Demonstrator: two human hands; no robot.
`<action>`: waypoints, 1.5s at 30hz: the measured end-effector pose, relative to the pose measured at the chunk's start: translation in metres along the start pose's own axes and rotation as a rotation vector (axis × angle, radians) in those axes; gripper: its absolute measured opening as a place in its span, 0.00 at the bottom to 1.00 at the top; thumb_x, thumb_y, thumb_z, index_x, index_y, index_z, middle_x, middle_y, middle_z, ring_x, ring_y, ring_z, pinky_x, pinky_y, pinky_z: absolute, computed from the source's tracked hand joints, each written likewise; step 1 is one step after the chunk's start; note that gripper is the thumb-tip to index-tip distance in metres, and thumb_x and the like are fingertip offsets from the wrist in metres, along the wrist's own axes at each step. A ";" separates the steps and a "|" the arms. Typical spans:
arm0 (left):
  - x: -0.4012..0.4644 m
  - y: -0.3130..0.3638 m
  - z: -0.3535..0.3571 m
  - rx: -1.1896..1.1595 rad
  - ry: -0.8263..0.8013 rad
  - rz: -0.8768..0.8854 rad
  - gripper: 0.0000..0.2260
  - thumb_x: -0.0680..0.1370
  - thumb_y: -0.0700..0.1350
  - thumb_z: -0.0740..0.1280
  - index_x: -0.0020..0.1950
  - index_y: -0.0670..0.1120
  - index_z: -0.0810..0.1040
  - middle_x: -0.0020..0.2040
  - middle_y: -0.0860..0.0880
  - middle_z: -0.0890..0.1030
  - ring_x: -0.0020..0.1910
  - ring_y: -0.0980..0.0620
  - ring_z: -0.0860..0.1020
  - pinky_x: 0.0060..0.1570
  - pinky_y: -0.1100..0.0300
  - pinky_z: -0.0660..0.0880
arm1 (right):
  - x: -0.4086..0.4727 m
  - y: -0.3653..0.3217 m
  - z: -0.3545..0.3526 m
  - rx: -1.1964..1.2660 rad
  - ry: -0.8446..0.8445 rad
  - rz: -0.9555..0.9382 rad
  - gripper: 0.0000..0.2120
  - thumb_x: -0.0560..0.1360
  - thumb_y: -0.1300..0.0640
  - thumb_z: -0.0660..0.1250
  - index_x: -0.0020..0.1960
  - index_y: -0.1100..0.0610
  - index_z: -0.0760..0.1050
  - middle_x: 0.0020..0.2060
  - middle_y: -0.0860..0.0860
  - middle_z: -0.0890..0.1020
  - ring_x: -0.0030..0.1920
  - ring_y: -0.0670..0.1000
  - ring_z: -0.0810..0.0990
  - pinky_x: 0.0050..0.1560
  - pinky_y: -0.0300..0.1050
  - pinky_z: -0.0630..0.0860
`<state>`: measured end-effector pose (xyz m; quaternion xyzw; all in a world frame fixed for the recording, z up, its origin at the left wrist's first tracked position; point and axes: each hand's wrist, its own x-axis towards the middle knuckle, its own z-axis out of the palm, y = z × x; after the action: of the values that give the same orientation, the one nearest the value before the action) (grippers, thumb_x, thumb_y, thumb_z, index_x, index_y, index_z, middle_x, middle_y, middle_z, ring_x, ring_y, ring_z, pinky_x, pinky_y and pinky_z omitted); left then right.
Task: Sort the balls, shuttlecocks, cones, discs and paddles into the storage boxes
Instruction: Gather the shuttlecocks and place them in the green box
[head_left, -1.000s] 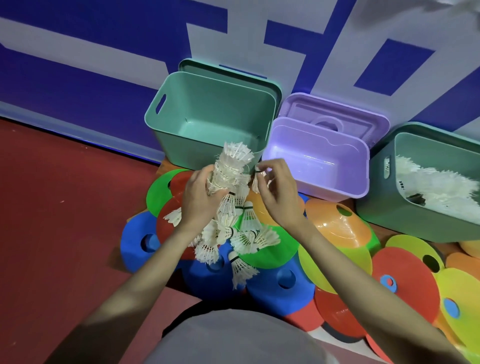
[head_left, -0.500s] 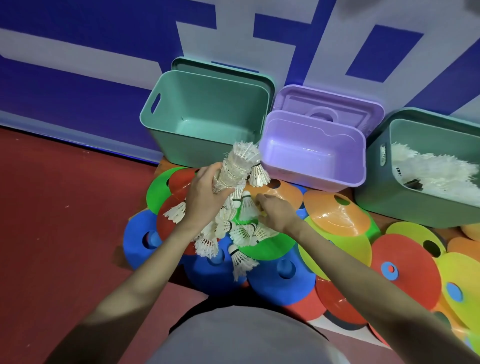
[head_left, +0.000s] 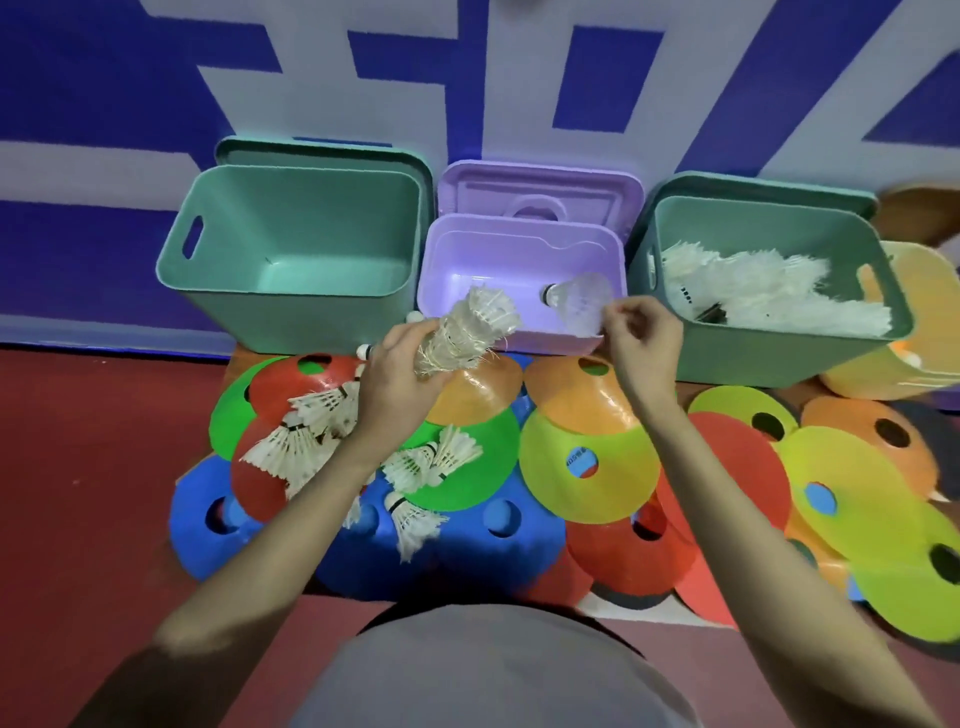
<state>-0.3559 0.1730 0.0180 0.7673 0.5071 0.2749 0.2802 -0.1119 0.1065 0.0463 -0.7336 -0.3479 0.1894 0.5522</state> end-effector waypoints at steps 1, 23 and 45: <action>0.001 0.007 0.007 0.004 -0.005 0.015 0.27 0.68 0.43 0.78 0.66 0.46 0.75 0.59 0.47 0.78 0.56 0.45 0.76 0.56 0.50 0.74 | 0.003 -0.005 -0.014 0.077 0.005 0.032 0.05 0.74 0.66 0.65 0.40 0.61 0.77 0.26 0.48 0.77 0.27 0.43 0.75 0.29 0.39 0.72; 0.051 0.200 0.155 0.070 -0.366 0.302 0.27 0.68 0.47 0.78 0.67 0.48 0.76 0.59 0.46 0.79 0.58 0.46 0.76 0.53 0.59 0.69 | 0.066 0.055 -0.203 0.115 0.155 -0.033 0.04 0.74 0.64 0.69 0.48 0.61 0.79 0.32 0.45 0.76 0.32 0.39 0.72 0.38 0.33 0.69; 0.216 0.342 0.325 0.153 -0.616 0.407 0.29 0.66 0.50 0.79 0.65 0.50 0.77 0.63 0.52 0.79 0.59 0.50 0.77 0.62 0.49 0.73 | 0.217 0.135 -0.290 -0.166 0.352 -0.040 0.09 0.78 0.56 0.61 0.45 0.55 0.79 0.42 0.48 0.82 0.44 0.47 0.78 0.48 0.54 0.76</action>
<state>0.1589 0.2125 0.0655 0.9177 0.2553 0.0425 0.3014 0.2693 0.0463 0.0348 -0.7913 -0.2752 0.0178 0.5457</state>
